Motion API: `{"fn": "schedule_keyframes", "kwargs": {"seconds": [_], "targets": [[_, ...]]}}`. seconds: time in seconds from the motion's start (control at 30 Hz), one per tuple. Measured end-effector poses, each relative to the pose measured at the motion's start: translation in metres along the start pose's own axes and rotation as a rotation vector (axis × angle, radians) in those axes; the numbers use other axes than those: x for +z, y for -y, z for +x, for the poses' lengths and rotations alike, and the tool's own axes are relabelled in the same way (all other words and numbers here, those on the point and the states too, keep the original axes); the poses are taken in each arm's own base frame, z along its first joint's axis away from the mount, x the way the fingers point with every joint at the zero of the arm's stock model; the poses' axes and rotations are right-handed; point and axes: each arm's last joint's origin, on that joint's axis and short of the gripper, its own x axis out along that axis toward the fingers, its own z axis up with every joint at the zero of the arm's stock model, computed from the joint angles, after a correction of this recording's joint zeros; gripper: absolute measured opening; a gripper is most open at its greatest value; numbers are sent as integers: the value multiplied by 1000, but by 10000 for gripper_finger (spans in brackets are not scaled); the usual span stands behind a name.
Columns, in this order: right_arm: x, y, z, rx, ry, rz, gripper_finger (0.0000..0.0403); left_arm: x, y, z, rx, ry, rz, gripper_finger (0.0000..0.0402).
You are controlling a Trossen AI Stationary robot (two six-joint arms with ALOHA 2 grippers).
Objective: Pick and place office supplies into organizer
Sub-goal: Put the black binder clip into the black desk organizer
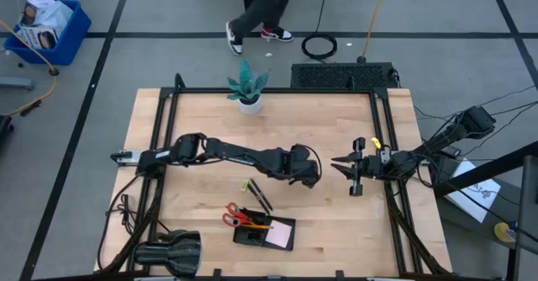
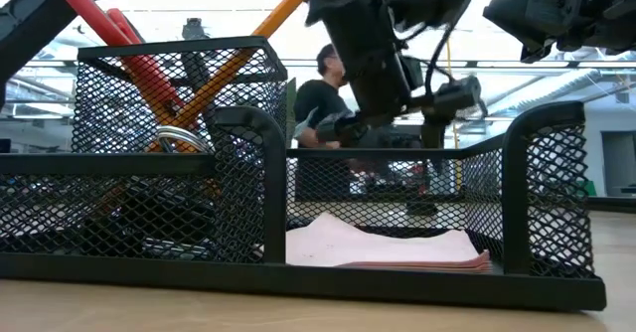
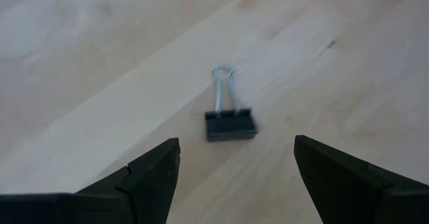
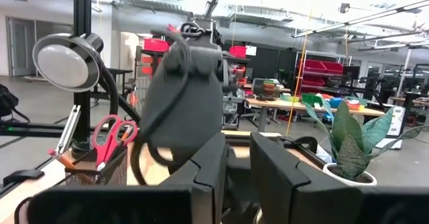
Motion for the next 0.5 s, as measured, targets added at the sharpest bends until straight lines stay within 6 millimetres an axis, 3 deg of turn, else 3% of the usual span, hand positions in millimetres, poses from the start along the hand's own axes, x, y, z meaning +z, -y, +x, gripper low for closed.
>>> {"fn": "schedule_keyframes", "kwargs": {"seconds": [0.5], "targets": [[0, 0, 0, 0, -1, 0, 64, -4, -1, 22, -27, -28, 27, 296]]}}
